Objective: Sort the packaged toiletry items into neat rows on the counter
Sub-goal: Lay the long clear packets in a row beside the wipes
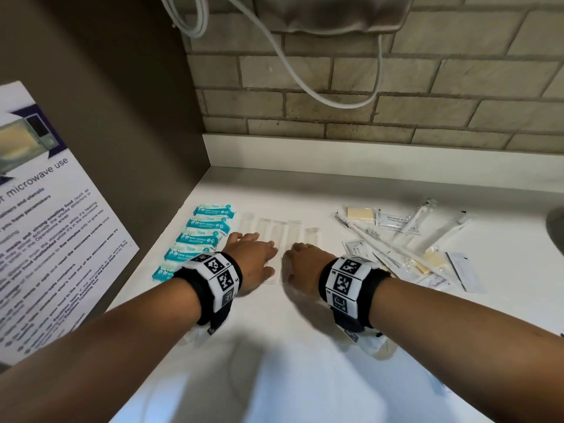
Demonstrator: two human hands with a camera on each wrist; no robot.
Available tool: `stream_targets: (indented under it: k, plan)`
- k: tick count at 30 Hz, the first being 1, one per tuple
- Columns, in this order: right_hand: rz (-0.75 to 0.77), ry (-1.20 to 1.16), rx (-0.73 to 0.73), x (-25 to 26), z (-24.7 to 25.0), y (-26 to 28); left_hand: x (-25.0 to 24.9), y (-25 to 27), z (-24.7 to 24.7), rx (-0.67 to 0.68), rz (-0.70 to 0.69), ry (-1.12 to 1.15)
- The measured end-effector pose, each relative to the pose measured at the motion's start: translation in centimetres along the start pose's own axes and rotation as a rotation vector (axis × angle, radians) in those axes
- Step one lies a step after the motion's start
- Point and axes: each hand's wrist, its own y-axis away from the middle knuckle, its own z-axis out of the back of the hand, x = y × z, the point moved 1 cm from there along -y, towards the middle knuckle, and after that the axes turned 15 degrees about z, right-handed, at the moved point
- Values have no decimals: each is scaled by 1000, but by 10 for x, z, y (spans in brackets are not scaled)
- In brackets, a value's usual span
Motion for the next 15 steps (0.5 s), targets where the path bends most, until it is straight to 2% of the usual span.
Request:
stream_targets:
  k: [9, 15]
  plan:
    - [16, -6, -45, 4, 5, -3, 6, -1, 5, -6, 15, 5]
    - [79, 30, -58, 23, 17, -23, 34, -5, 19, -73, 100, -35]
